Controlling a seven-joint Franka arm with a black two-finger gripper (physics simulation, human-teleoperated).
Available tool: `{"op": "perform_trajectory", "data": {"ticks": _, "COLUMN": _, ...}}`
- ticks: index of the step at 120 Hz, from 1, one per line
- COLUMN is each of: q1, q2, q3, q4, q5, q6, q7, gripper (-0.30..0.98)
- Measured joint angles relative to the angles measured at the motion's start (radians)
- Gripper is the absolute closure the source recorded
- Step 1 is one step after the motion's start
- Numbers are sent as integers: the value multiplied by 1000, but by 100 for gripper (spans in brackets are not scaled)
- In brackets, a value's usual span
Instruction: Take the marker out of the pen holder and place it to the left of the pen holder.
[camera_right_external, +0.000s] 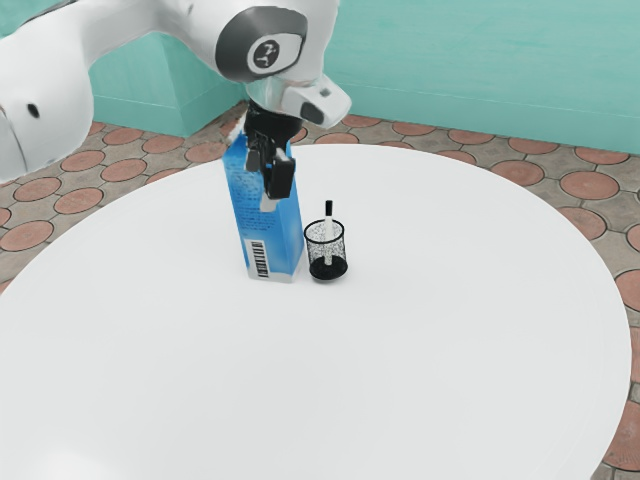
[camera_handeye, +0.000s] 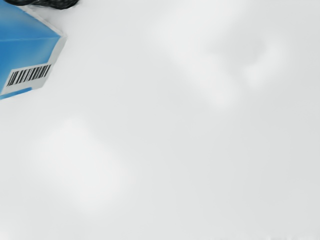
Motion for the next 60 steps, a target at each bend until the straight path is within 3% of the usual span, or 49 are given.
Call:
{"op": "perform_trajectory", "data": {"ticks": 5, "q1": -80, "q2": 67, "q3": -2, "q4": 6, "q5": 175, "q6": 39, "q7": 35, "gripper": 0}}
{"op": "perform_trajectory", "data": {"ticks": 10, "q1": -92, "q2": 150, "q3": -3, "q4": 27, "q5": 303, "q6": 91, "q7": 70, "gripper": 0}}
{"op": "perform_trajectory", "data": {"ticks": 21, "q1": -11, "q2": 331, "q3": -9, "q4": 81, "q5": 469, "q6": 256, "q7": 163, "gripper": 0}}
{"op": "perform_trajectory", "data": {"ticks": 37, "q1": 132, "q2": 481, "q3": -69, "q4": 124, "q5": 571, "q6": 472, "q7": 307, "gripper": 0}}
{"op": "perform_trajectory", "data": {"ticks": 60, "q1": 160, "q2": 525, "q3": -76, "q4": 128, "q5": 621, "q6": 651, "q7": 518, "gripper": 0}}
